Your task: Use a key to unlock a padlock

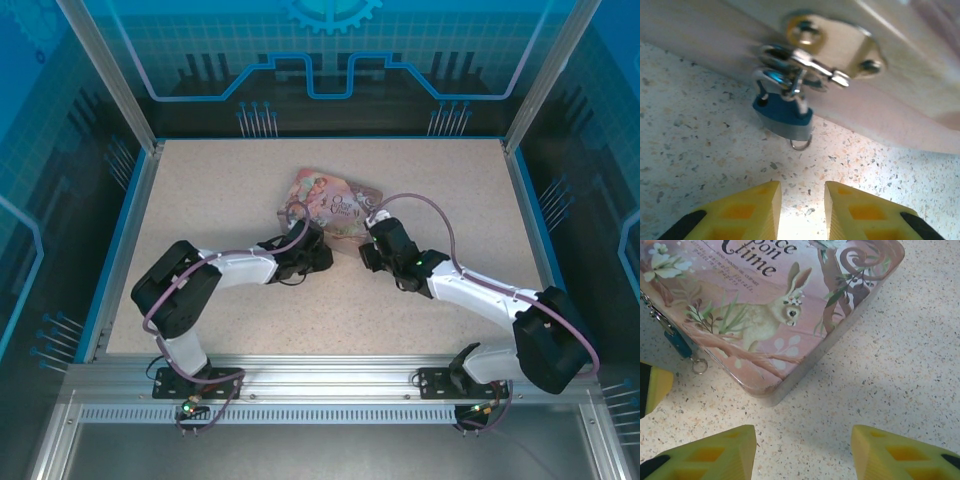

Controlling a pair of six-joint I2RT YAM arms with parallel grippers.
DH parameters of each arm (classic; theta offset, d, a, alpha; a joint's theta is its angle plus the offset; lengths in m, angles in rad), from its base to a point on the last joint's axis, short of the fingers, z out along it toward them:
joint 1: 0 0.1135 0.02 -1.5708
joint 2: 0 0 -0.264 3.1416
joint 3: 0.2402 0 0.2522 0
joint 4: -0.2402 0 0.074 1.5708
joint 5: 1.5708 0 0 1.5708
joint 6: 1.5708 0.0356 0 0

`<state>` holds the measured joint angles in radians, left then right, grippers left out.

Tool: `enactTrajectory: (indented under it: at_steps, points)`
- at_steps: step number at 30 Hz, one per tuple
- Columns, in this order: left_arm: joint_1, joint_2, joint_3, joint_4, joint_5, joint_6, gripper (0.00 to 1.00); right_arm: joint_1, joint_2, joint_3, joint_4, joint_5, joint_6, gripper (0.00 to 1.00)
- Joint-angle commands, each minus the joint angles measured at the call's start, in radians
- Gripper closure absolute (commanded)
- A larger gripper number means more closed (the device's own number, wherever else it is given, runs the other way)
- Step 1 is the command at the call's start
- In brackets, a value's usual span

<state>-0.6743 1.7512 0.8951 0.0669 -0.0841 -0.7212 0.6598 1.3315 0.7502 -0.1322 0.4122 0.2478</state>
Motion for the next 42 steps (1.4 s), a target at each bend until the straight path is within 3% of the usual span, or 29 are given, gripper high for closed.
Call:
enactTrajectory:
  at_steps: [1, 3, 10, 14, 17, 19, 22, 25, 34, 42]
  points:
    - [-0.012, -0.038, 0.019, 0.045, -0.033, 0.087, 0.70, -0.012, -0.033, -0.019, -0.017, 0.018, 0.019, 0.46]
    - [-0.018, -0.083, -0.005, 0.048, -0.068, 0.118, 0.69, -0.015, -0.043, -0.025, -0.017, 0.016, 0.018, 0.46]
    - [0.014, -0.356, -0.085, -0.033, -0.160, 0.240, 0.47, -0.063, -0.090, -0.041, 0.004, -0.109, 0.061, 0.36]
    - [0.158, -0.445, -0.064, -0.099, -0.022, 0.252, 0.35, -0.175, -0.101, -0.060, 0.063, -0.336, 0.178, 0.23]
    - [0.292, -0.456, -0.051, -0.108, 0.073, 0.255, 0.25, -0.254, -0.070, -0.067, 0.133, -0.477, 0.260, 0.06]
    - [0.386, -0.427, -0.030, -0.105, 0.158, 0.250, 0.23, -0.296, -0.024, -0.040, 0.144, -0.535, 0.289, 0.00]
    - [0.503, -0.330, 0.006, -0.042, 0.311, 0.235, 0.22, -0.353, 0.072, 0.018, 0.163, -0.611, 0.321, 0.00]
    - [0.565, -0.195, 0.073, 0.027, 0.423, 0.222, 0.21, -0.403, 0.176, 0.086, 0.190, -0.679, 0.357, 0.00]
    - [0.565, 0.156, 0.348, 0.025, 0.573, 0.245, 0.23, -0.425, 0.432, 0.318, 0.161, -0.759, 0.394, 0.00]
    - [0.523, 0.167, 0.345, -0.001, 0.628, 0.287, 0.31, -0.392, 0.506, 0.395, 0.152, -0.787, 0.376, 0.00]
